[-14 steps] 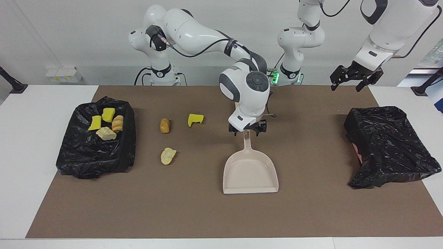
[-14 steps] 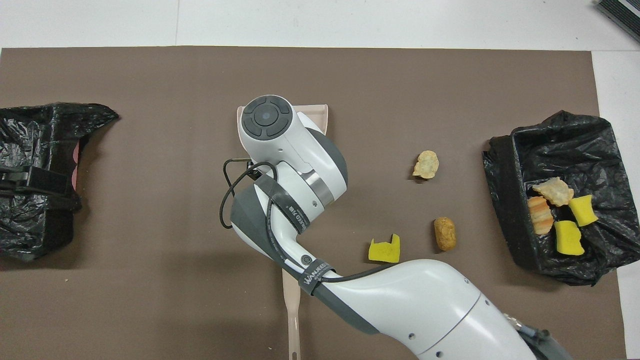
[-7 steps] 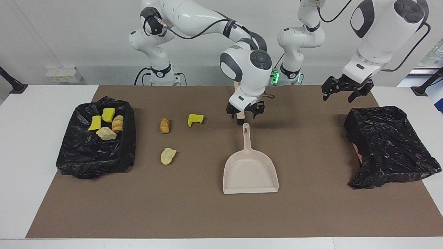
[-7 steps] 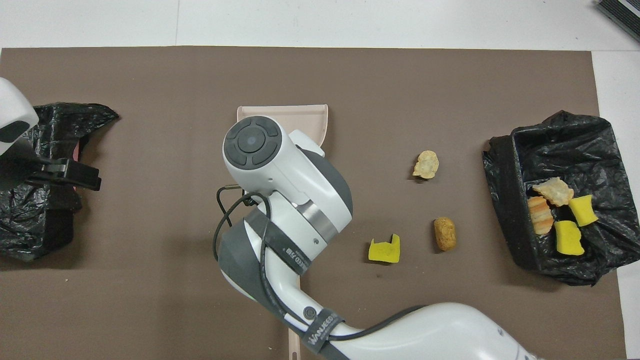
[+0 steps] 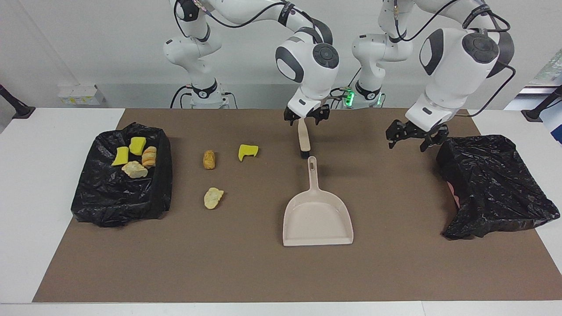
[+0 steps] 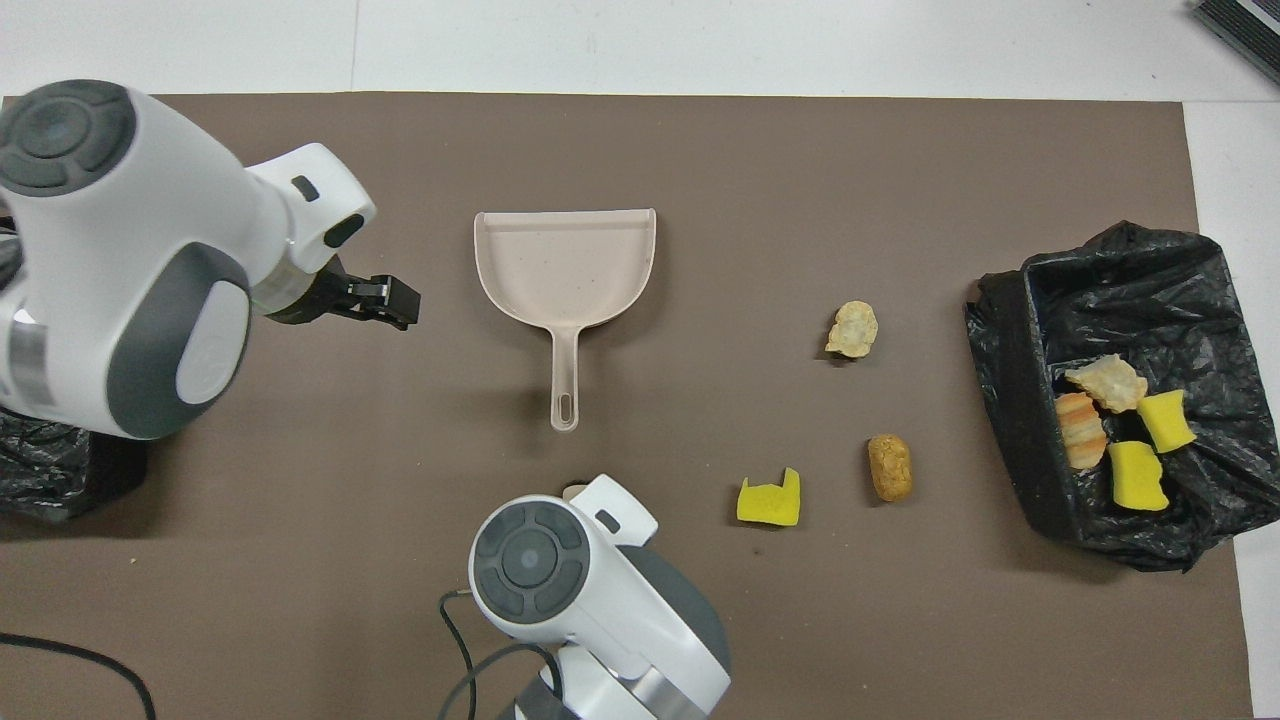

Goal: Sweep and dump trash in bin

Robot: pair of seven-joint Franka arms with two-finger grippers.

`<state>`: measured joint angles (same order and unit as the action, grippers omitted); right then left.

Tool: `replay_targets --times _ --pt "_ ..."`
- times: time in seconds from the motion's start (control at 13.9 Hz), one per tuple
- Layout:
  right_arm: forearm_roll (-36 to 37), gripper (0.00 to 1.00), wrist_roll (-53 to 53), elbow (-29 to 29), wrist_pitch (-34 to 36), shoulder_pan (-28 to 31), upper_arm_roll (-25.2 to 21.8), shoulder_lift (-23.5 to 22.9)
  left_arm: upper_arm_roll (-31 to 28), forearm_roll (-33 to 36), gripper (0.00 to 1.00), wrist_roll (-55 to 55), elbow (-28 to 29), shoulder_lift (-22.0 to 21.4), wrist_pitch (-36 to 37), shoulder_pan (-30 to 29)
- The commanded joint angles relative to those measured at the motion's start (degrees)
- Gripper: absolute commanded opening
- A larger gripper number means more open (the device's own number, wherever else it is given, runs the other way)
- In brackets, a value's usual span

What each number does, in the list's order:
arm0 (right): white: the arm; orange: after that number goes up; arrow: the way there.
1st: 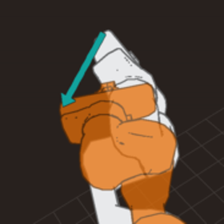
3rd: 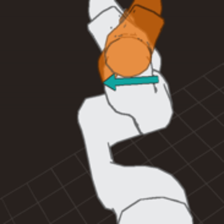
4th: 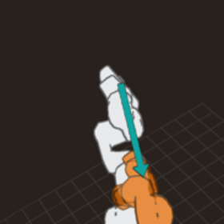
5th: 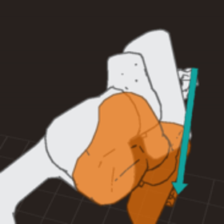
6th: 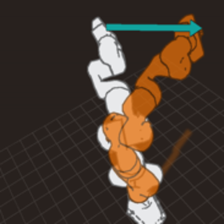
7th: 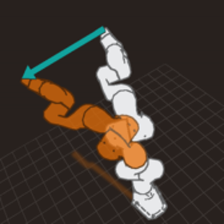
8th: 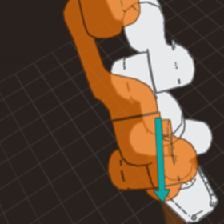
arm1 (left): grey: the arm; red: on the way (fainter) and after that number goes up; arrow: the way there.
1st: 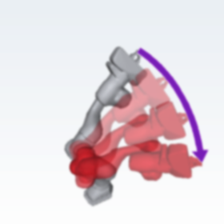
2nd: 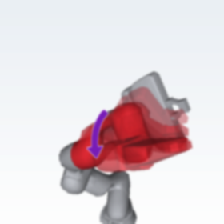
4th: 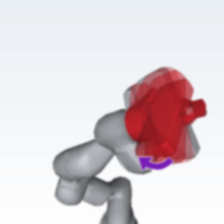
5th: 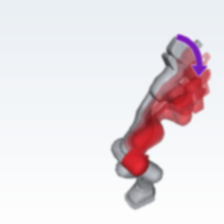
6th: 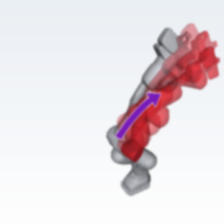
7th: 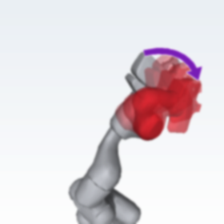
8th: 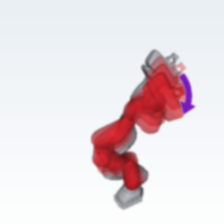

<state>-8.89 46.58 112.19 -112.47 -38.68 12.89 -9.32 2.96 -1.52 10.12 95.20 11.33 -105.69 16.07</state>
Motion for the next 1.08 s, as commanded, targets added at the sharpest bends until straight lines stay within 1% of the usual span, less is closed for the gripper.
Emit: replay_targets --times 0.0,0.22,0.29,0.43,0.5,0.65,0.72,0.79,0.86,1.0 --pt "-2.4 1.0 2.3 9.8 -4.2 -3.0 -0.1 5.8 -0.8 1.2 1.0 6.6 -0.2 3.1 -4.2 4.8" --pt "-2.4 1.0 4.3 14.5 -10.5 -5.5 -0.1 6.2 -0.8 1.2 1.0 12.7 0.1 6.4 -8.4 9.1" --pt "-2.4 1.0 4.9 15.1 -11.8 -5.8 -0.1 6.3 -0.8 1.1 1.0 14.3 0.4 7.2 -10.0 10.4" --pt "-2.8 1.0 4.9 15.1 -12.1 -6.2 -0.1 6.3 -0.8 1.1 1.0 15.3 1.5 8.1 -12.0 12.0" --pt "-3.5 0.94 4.9 15.3 -12.1 -6.3 -0.1 6.4 -0.7 1.0 1.0 15.3 2.5 8.1 -13.5 12.3" --pt "-4.3 0.68 4.9 15.5 -12.5 -6.4 0.0 6.6 -0.7 0.7 1.0 16.8 5.6 8.4 -16.0 13.5" --pt "-4.9 0.51 4.9 15.5 -12.6 -6.5 -0.1 6.7 -0.8 0.7 1.0 19.1 6.5 9.7 -17.2 15.4" --pt "-5.3 0.29 4.9 15.5 -12.8 -6.5 0.0 6.7 -0.7 0.7 1.0 20.1 6.6 10.2 -17.5 16.1" --pt "-5.3 0.13 5.0 15.5 -13.2 -6.5 0.0 6.7 -0.8 0.8 1.0 20.0 6.5 10.5 -17.2 16.1" --pt "-5.3 0.04 5.4 15.5 -13.7 -7.2 0.0 6.6 -0.8 1.3 1.0 19.5 6.3 10.6 -17.0 15.7"
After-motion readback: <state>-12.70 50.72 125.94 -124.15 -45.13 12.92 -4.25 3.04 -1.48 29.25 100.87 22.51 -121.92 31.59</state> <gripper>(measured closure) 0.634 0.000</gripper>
